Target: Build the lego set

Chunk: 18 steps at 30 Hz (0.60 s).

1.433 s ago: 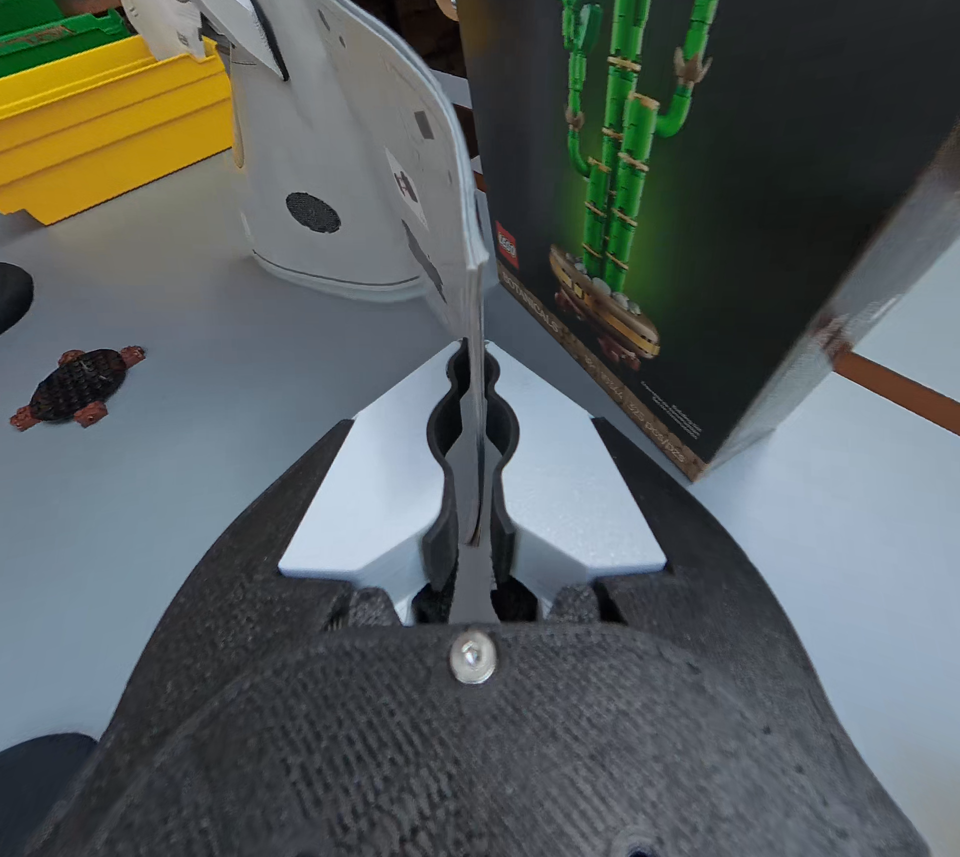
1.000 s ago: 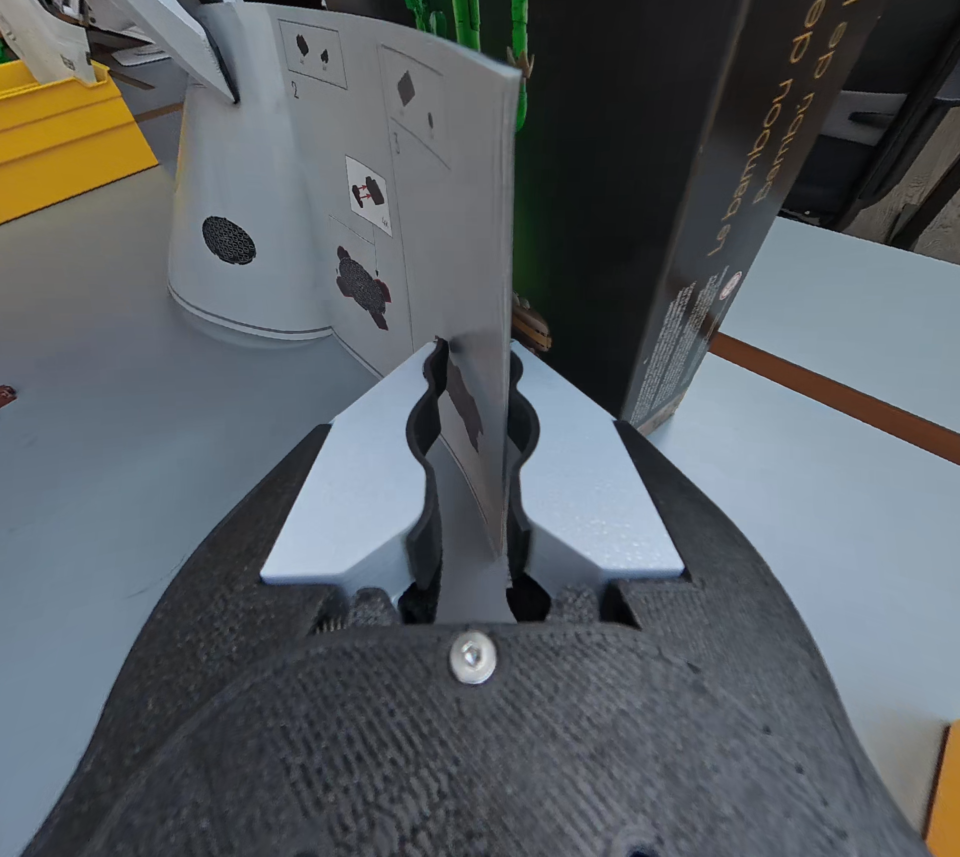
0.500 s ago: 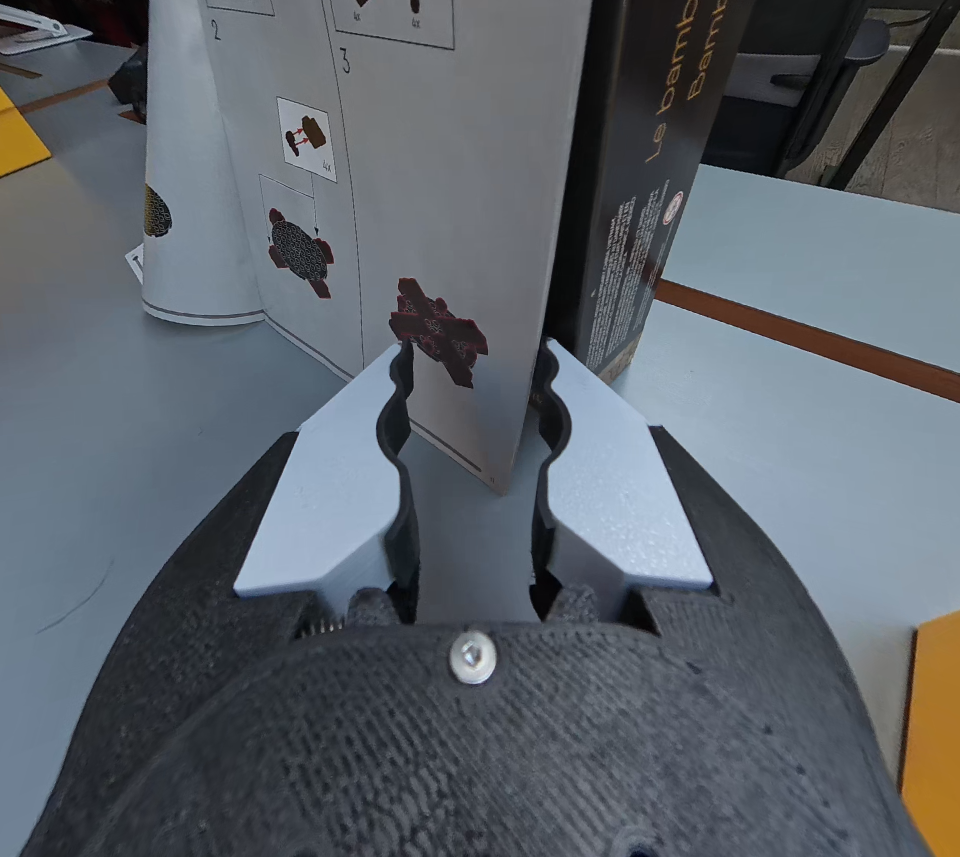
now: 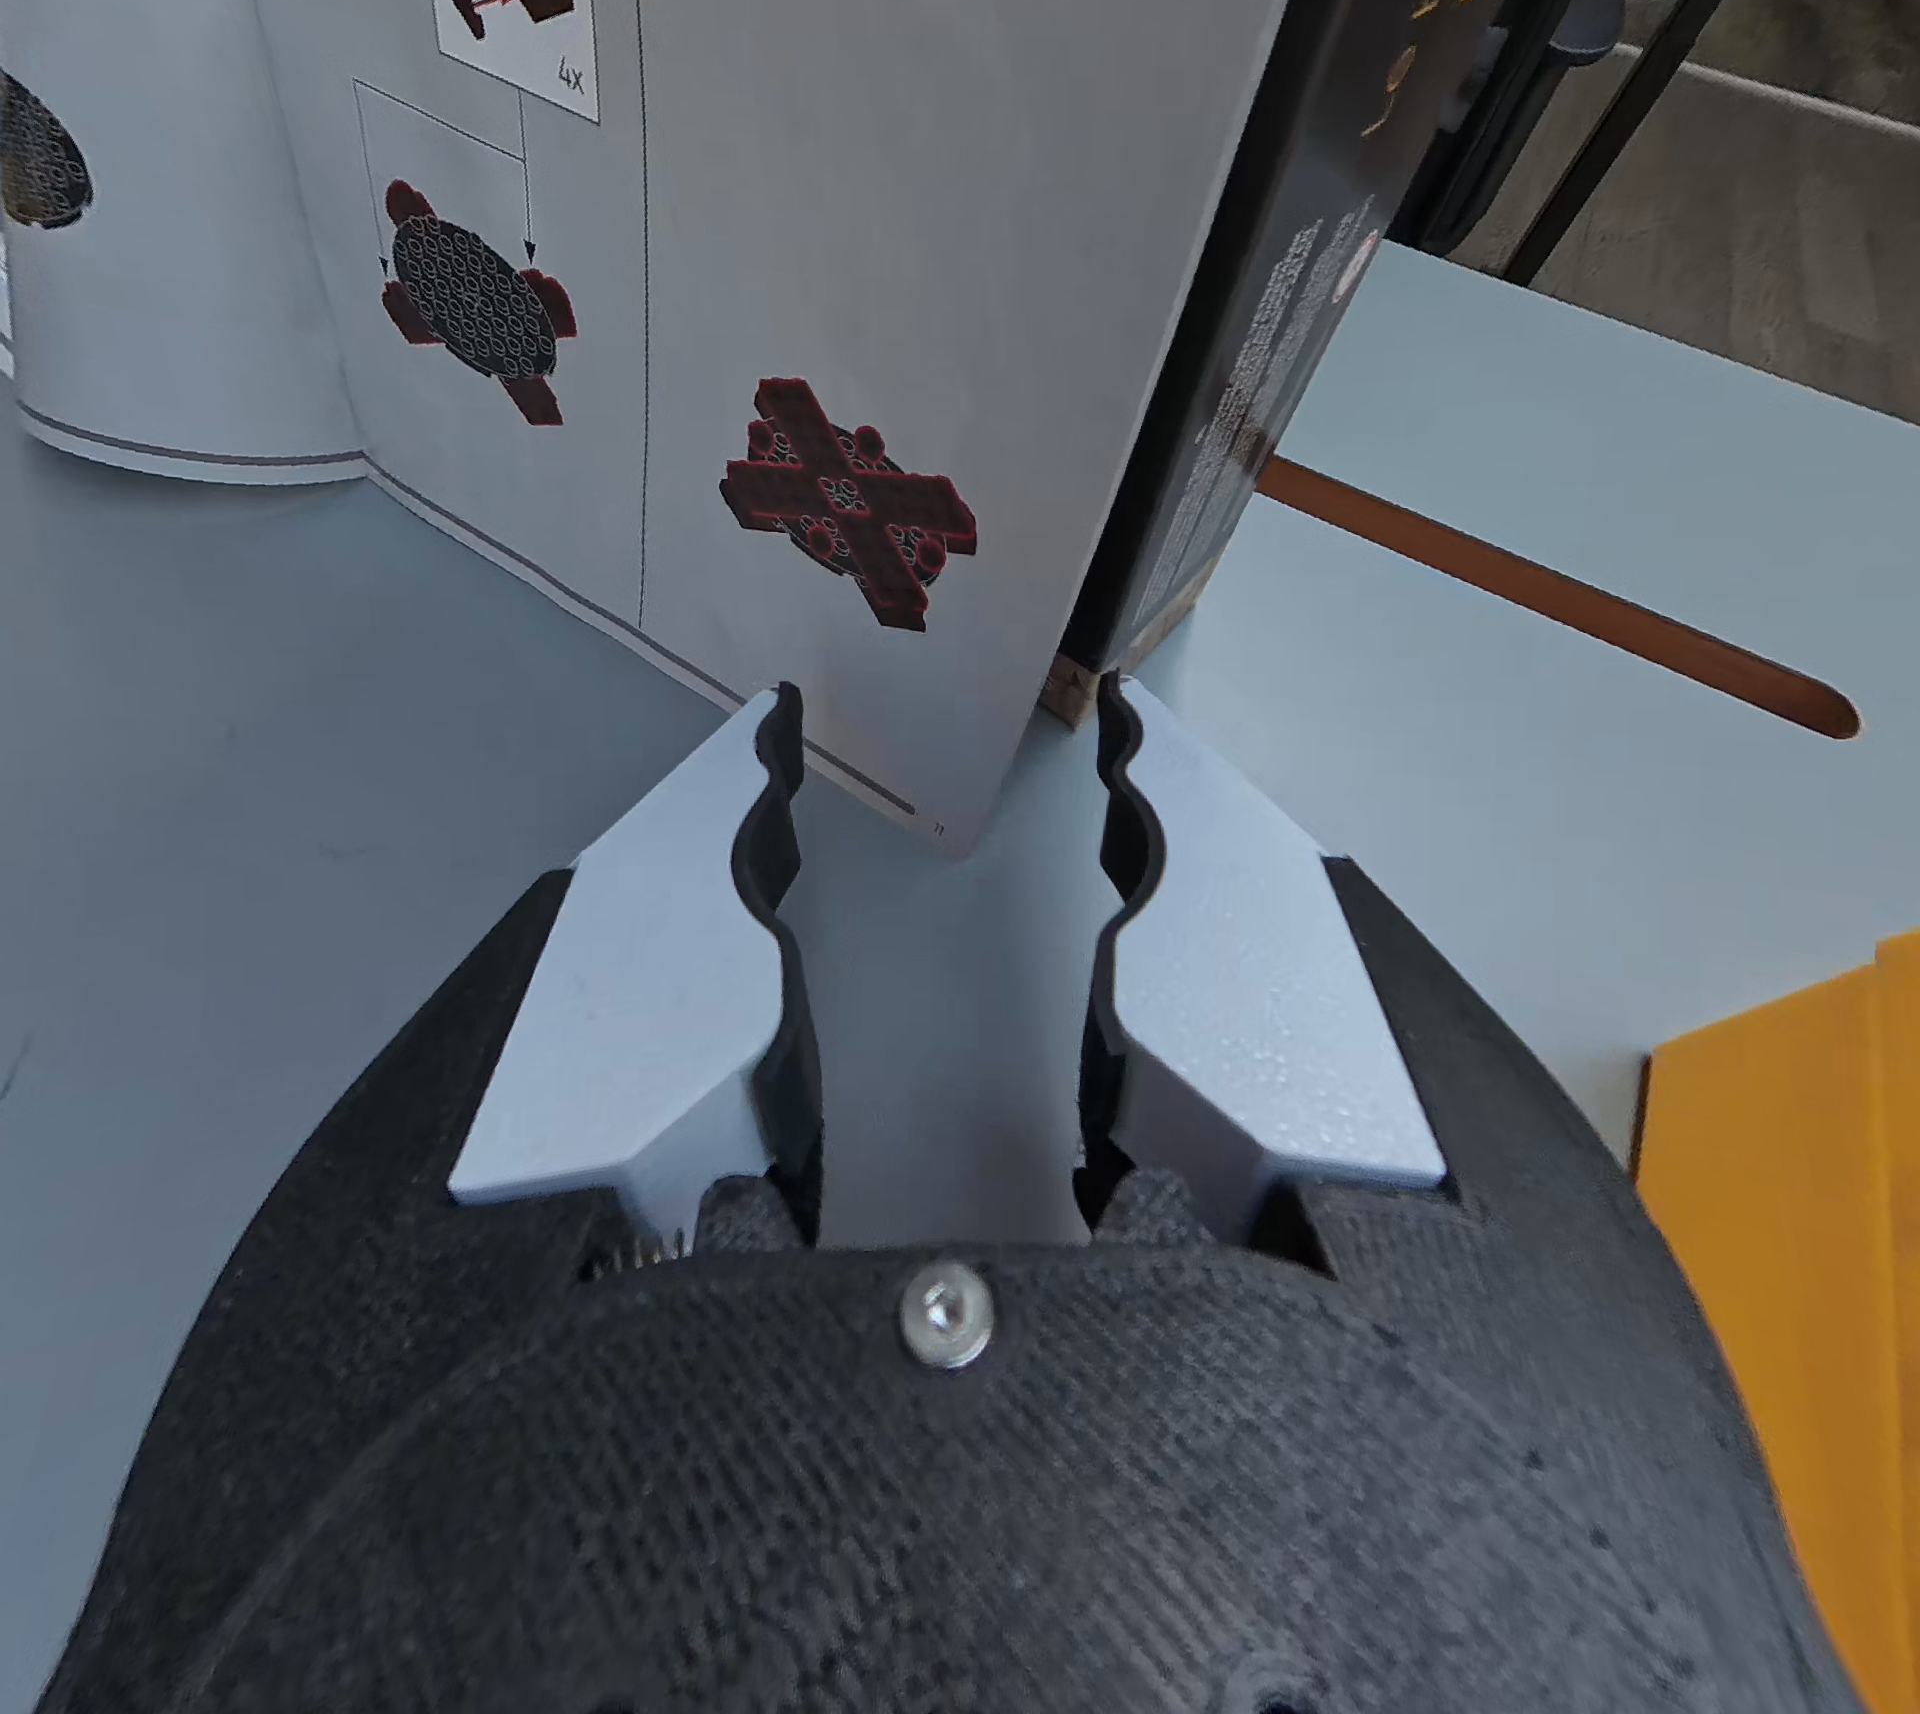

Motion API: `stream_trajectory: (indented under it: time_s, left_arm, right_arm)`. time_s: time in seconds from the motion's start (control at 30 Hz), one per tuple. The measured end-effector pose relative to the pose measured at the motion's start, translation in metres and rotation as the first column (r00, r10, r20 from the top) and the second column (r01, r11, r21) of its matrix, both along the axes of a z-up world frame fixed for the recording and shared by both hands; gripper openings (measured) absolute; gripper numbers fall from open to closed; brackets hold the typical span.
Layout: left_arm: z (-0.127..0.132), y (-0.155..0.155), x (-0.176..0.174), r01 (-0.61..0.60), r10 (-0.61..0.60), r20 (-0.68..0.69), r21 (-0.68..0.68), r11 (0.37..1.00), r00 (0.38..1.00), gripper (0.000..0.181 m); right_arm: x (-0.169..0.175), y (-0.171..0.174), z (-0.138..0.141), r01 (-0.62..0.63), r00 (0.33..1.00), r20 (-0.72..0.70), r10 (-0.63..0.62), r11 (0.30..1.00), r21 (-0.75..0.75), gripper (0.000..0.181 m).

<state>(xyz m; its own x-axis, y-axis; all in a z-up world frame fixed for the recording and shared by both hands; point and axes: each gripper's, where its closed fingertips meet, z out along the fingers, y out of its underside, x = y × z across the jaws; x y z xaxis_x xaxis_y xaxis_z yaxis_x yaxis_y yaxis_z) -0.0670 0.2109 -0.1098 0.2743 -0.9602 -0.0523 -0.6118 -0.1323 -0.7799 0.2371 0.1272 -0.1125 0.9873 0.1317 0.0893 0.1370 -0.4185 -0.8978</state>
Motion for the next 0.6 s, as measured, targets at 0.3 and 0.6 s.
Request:
stream_trajectory:
  time_s: [0.3,0.6]
  left_arm:
    - [-0.019,0.007,0.004,-0.003,0.022,-0.121,0.159,0.987,0.992,0.074]
    - [-0.029,0.030,0.008,-0.020,0.087,-0.202,0.314,0.949,0.976,0.077]
  right_arm:
    - [-0.005,-0.026,0.011,0.077,0.994,0.071,-0.079,0.997,0.032,0.058]
    - [-0.021,-0.035,0.013,0.055,0.991,0.118,-0.060,0.998,0.043,0.058]
